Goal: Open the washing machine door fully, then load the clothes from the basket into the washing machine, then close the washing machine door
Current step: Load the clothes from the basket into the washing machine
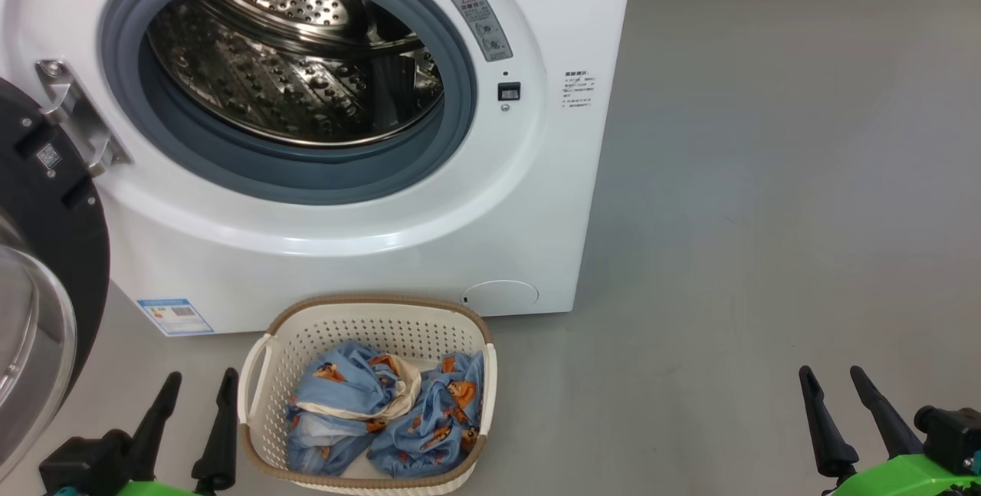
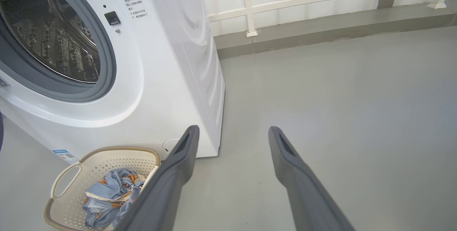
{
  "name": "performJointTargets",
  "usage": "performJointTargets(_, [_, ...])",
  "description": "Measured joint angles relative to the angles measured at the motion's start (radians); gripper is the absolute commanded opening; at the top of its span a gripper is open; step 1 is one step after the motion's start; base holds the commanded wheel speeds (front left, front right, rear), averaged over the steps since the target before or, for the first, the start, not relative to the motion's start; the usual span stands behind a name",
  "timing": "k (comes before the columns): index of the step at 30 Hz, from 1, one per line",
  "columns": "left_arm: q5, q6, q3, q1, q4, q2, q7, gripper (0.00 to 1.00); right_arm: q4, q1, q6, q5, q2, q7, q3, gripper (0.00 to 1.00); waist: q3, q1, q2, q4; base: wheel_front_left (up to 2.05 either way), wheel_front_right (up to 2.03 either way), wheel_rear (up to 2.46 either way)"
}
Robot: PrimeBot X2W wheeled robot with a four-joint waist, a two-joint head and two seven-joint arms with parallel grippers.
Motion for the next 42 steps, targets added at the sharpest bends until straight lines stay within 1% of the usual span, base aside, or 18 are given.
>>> performJointTargets(14, [-0.001,0.0,-0.011,-0.02,0.001,0.007,0.0,1.0,-0.007,-0.002,0.0,0.0,0.013,0.0,-0.004,1.0,0.031,0.0,0.0,-0.007,1.04,-1.37,0.33])
performJointTargets(27, [-0.009,0.0,-0.018,-0.032,0.009,-0.002,0.0,1.0,-0.011,-0.003,0.0,-0.001,0.029,0.0,-0.003,1.0,0.044,0.0,0.0,-0.002,0.22,-0.22,0.0])
performJointTargets(36, [-0.046,0.0,-0.054,-0.033,0.075,-0.009,0.0,1.0,-0.019,-0.012,0.0,-0.008,0.033,0.0,0.002,1.0,0.067,0.0,0.0,0.0,0.0,0.0,0.0])
performJointTargets(39, [-0.056,0.0,-0.072,-0.053,0.118,-0.015,0.0,1.0,-0.03,-0.035,0.0,-0.012,0.04,0.0,0.007,1.0,0.088,0.0,0.0,-0.001,0.0,0.0,0.0])
performJointTargets(42, [-0.066,0.0,-0.113,-0.098,0.178,-0.017,0.0,1.0,-0.038,-0.055,0.0,-0.016,0.054,0.0,0.009,1.0,0.125,0.0,0.0001,-0.003,0.0,0.0,0.0])
